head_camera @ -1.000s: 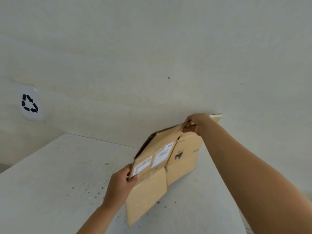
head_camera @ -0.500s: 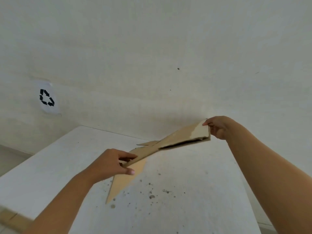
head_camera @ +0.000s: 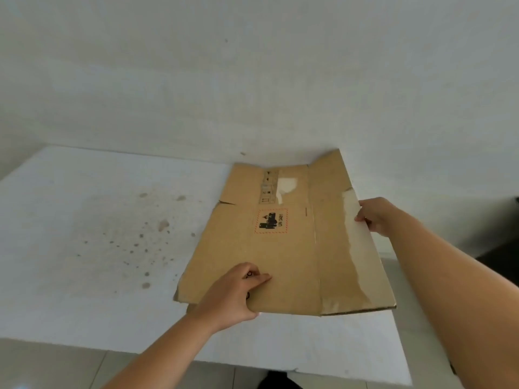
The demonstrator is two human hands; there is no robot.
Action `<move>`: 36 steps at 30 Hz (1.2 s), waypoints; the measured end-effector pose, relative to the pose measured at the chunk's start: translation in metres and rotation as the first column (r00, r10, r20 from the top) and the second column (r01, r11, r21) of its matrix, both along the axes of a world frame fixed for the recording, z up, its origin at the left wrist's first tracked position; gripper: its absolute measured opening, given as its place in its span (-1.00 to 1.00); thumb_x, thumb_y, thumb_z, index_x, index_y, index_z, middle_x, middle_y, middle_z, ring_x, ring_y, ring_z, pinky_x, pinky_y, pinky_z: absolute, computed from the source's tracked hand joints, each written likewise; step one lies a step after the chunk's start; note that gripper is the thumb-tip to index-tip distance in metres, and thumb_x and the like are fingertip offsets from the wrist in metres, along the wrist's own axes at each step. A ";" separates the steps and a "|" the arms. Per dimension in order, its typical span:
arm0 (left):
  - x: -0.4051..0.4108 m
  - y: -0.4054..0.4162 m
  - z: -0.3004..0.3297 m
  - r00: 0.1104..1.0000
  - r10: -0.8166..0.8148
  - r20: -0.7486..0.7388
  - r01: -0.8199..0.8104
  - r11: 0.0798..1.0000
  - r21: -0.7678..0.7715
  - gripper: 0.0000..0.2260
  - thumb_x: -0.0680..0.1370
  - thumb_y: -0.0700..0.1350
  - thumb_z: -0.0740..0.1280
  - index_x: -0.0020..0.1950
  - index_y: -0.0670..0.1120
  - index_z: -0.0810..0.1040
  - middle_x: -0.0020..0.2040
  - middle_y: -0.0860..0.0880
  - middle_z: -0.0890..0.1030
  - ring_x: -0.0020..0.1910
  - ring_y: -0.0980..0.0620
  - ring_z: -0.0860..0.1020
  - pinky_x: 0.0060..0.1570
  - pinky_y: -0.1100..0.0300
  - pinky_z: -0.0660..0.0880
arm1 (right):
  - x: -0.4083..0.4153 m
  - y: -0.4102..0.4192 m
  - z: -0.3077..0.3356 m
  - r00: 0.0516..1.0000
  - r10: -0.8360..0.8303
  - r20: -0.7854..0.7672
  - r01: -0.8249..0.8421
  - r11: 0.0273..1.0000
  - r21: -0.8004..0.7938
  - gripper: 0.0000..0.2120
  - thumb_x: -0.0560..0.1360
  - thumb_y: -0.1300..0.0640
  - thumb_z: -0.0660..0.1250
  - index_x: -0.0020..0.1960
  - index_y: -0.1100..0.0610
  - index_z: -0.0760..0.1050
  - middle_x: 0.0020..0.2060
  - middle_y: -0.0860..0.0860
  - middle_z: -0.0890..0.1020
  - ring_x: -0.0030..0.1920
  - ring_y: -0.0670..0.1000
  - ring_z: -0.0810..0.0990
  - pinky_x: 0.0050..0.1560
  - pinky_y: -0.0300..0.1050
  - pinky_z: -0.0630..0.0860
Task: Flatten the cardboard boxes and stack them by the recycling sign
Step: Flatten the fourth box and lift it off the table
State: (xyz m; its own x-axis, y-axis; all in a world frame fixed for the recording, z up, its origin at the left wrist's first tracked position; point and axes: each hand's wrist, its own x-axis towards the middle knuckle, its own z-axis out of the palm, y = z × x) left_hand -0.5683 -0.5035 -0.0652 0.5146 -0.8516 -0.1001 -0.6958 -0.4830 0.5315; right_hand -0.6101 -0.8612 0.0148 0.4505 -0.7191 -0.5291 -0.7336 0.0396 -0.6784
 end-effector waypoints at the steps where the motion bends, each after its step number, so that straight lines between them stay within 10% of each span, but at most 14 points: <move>1: -0.003 -0.007 -0.014 0.999 -0.039 0.009 0.039 0.999 0.029 -0.32 0.35 0.08 0.43 0.43 0.22 0.27 0.32 0.15 0.27 0.31 0.18 0.27 0.20 0.35 0.33 | -0.006 -0.004 -0.012 1.000 0.011 -0.018 -0.011 1.000 -0.018 -0.63 0.42 0.56 0.16 0.17 0.38 0.51 0.10 0.26 0.58 0.08 0.25 0.56 0.14 0.12 0.53; 5: -0.014 -0.030 -0.065 0.989 -0.145 0.007 0.141 0.971 0.192 -0.16 0.32 0.16 0.46 0.49 0.21 0.07 0.45 0.03 0.06 0.50 -0.02 -0.03 0.46 0.05 0.13 | -0.019 -0.009 -0.053 0.982 0.140 -0.128 -0.158 0.976 -0.150 -0.57 0.42 0.47 0.19 0.23 0.25 0.52 -0.03 0.15 0.60 -0.05 0.18 0.56 -0.03 -0.03 0.53; 12: 0.006 -0.046 -0.101 0.947 -0.321 -0.016 0.304 0.877 0.372 0.02 0.17 0.53 0.22 0.46 0.30 -0.27 0.50 0.03 -0.32 0.46 -0.11 -0.40 0.39 -0.08 -0.38 | -0.027 0.003 -0.130 0.901 0.196 -0.388 -0.324 0.898 -0.298 -0.39 0.54 0.32 0.11 0.54 0.15 -0.01 0.36 0.21 0.35 0.30 0.23 0.38 0.15 0.08 0.43; 17: 0.013 -0.051 -0.113 0.960 -0.235 0.153 0.195 0.951 0.241 -0.43 0.52 0.38 -0.01 0.50 0.26 0.02 0.56 -0.02 0.00 0.53 -0.09 -0.10 0.44 -0.06 -0.14 | -0.016 0.027 -0.170 0.853 0.221 -0.473 -0.410 0.844 -0.345 -0.39 0.57 0.09 0.00 0.55 0.12 -0.16 0.54 0.17 -0.16 0.53 0.20 -0.13 0.50 0.13 -0.08; 24: 0.103 -0.133 -0.115 0.961 0.124 0.248 -0.196 0.936 0.292 -0.55 0.59 0.24 -0.18 0.48 0.30 -0.16 0.54 0.07 -0.20 0.49 -0.13 -0.29 0.37 -0.32 -0.30 | 0.028 0.009 -0.194 0.790 0.349 -0.504 -0.586 0.674 -0.451 -0.35 0.57 -0.27 -0.21 0.52 -0.01 -0.36 0.51 0.10 -0.34 0.49 0.13 -0.41 0.48 0.11 -0.37; 36: 0.200 -0.181 -0.128 0.806 0.495 0.325 -0.586 0.745 0.319 -0.45 0.49 0.38 -0.21 0.46 0.33 -0.22 0.55 -0.11 -0.20 0.48 -0.32 -0.21 0.39 -0.34 -0.09 | 0.073 -0.043 -0.196 0.769 0.389 -0.507 -0.610 0.684 -0.400 -0.41 0.51 -0.36 -0.23 0.46 -0.29 -0.38 0.50 0.01 -0.38 0.49 0.17 -0.40 0.48 0.21 -0.28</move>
